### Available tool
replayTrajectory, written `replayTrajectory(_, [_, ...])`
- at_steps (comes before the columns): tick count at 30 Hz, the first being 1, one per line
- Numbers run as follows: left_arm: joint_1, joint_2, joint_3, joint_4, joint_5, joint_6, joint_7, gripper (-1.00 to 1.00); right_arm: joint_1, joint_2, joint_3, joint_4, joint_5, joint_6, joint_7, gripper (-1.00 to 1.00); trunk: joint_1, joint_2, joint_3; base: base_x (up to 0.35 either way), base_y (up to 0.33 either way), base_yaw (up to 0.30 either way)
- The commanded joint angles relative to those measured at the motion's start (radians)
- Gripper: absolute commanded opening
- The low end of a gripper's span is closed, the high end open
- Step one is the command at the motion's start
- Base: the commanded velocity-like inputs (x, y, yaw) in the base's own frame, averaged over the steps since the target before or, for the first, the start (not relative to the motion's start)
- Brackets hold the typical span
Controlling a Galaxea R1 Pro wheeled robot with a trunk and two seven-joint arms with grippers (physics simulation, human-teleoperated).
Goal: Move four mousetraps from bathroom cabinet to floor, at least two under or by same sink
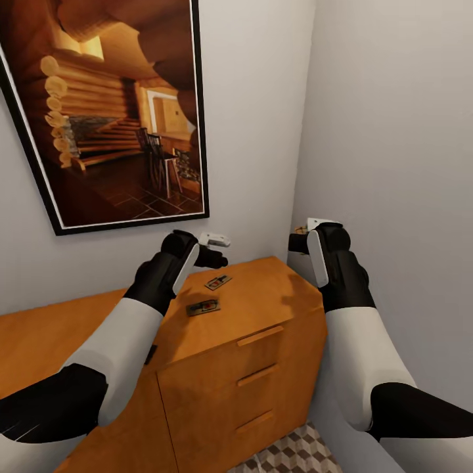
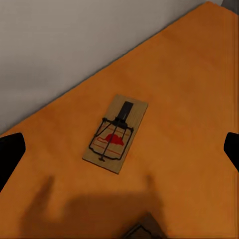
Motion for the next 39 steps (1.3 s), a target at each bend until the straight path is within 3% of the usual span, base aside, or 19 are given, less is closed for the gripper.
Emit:
replayTrajectory(1, [-0.001, 0.000, -0.013, 0.003, 0.006, 0.004, -0.010, 1.00, -0.001, 0.001, -0.002, -0.001, -0.006, 0.003, -0.004, -1.00, 0.000, -0.001, -0.001, 0.000, 0.000, 0.000])
replayTrajectory(8, [-0.001, 0.002, -0.089, 0.037, 0.007, 0.004, -0.052, 1.00, -0.001, 0.001, -0.002, -0.001, -0.006, 0.003, -0.001, -1.00, 0.000, -0.001, -0.001, 0.000, 0.000, 0.000])
replayTrajectory(11, [-0.001, 0.002, -0.101, 0.050, 0.008, 0.004, -0.056, 1.00, -0.001, 0.001, -0.002, -0.001, -0.006, 0.003, 0.000, -1.00, 0.000, -0.001, -0.001, 0.000, 0.000, 0.000])
replayTrajectory(39, [-0.002, 0.004, -0.115, 0.084, 0.009, 0.004, -0.061, 1.00, -0.001, 0.001, -0.003, -0.001, -0.006, 0.003, 0.000, -1.00, 0.000, -0.001, -0.001, 0.038, 0.000, 0.000])
